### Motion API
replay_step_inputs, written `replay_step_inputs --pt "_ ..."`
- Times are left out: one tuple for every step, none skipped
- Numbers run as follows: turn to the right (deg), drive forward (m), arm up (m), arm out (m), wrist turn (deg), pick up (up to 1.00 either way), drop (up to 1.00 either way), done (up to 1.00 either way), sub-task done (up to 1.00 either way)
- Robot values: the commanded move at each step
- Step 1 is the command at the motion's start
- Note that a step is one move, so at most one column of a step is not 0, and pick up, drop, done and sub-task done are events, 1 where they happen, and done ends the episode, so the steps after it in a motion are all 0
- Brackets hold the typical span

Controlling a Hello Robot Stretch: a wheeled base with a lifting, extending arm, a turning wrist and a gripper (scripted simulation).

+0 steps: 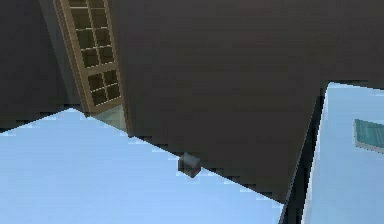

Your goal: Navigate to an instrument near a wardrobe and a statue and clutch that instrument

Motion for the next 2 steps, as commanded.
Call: replay_step_inputs --pt "0.0 0.0 0.0 0.0 0.0 1.0 0.0 0.0 0.0" --pt "0.0 0.0 0.0 0.0 0.0 0.0 0.0 1.0 0.0"
